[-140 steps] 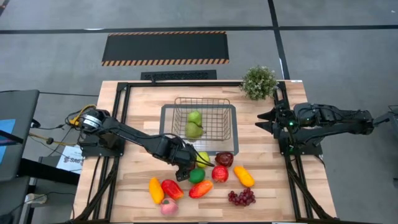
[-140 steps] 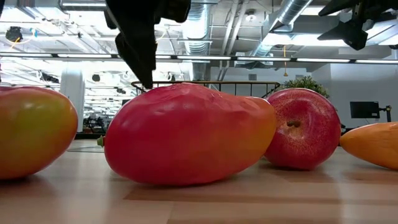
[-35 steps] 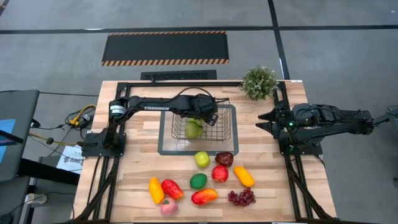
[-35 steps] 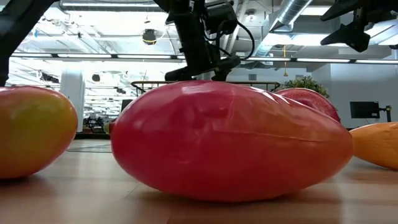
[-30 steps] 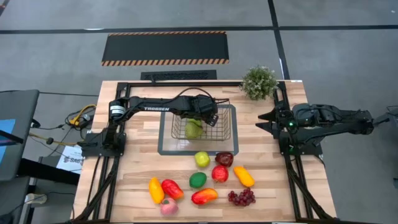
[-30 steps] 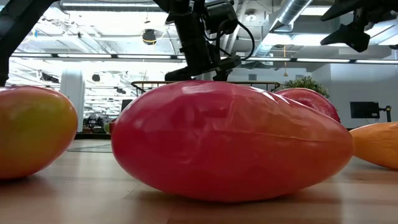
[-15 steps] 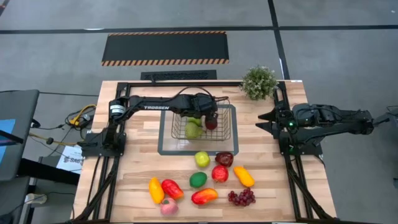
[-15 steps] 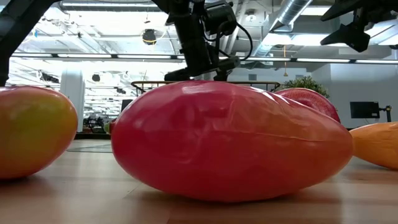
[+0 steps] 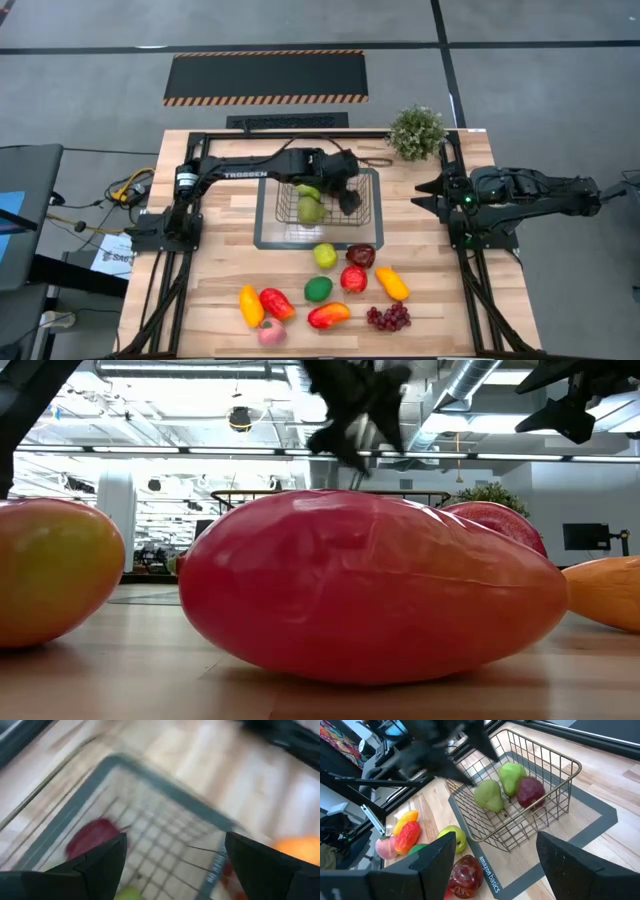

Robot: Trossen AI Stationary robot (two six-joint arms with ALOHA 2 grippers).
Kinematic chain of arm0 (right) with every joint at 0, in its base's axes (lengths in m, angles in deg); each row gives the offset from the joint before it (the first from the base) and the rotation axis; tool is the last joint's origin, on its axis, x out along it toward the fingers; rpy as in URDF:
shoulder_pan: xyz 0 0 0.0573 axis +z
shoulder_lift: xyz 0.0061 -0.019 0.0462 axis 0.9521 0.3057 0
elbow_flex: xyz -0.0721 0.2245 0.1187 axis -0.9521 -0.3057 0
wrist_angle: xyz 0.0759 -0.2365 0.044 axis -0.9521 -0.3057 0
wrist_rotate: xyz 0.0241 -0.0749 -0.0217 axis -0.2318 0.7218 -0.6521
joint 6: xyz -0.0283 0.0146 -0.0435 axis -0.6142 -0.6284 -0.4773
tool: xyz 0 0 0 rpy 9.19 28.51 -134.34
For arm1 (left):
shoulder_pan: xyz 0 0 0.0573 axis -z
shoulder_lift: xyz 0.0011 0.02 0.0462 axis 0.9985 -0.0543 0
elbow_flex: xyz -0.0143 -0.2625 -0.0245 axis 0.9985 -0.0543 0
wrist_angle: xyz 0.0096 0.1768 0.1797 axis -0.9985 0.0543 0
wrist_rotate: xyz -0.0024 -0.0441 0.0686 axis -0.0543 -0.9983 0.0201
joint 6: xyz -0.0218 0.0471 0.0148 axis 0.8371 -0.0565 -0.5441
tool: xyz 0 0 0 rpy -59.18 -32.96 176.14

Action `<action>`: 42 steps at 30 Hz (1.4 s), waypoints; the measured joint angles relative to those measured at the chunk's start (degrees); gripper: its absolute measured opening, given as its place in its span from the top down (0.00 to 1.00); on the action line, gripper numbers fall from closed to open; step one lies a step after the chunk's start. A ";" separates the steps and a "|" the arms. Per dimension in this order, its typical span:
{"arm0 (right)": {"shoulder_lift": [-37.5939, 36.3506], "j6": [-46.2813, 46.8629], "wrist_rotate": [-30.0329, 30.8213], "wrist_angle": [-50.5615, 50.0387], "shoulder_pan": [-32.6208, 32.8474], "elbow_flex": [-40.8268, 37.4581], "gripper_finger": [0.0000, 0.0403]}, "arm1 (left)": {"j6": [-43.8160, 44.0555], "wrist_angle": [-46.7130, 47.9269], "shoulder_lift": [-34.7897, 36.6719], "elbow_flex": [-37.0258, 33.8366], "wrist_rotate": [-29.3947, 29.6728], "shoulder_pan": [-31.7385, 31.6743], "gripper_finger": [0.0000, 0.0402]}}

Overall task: Build produce basket
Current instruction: Put the green apple into the bin

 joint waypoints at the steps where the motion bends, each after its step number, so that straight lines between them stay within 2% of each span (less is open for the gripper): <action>1: 0.00 0.00 0.00 0.02 0.02 0.00 0.26 | -2.82 -0.08 0.02 1.03 -0.97 0.92 0.20; 5: 0.00 0.00 0.00 0.02 0.00 0.00 0.26 | -9.57 0.01 0.04 3.16 -2.90 4.84 0.20; 10: 0.00 -0.02 0.00 0.00 0.02 0.00 0.26 | -11.16 2.96 0.04 3.90 -11.00 8.32 0.20; 13: 0.00 -0.02 0.00 -0.03 0.02 0.00 0.26 | -11.41 5.51 0.04 3.90 -12.98 10.25 0.20; 24: 0.00 1.37 -0.02 -0.24 0.02 0.00 0.26 | -13.41 9.27 0.04 3.93 -10.94 16.93 0.20; 31: 0.00 3.92 -0.02 -0.26 0.02 0.00 0.26 | -26.03 16.60 0.03 2.61 -10.69 20.13 0.20; 36: 0.00 4.16 -0.03 -0.43 0.02 0.00 0.26 | -36.53 16.96 -1.07 2.60 -5.64 20.92 0.20; 42: -0.03 5.57 -0.17 -0.94 0.05 0.01 0.26 | -42.19 20.07 -4.07 2.48 -5.09 19.93 0.20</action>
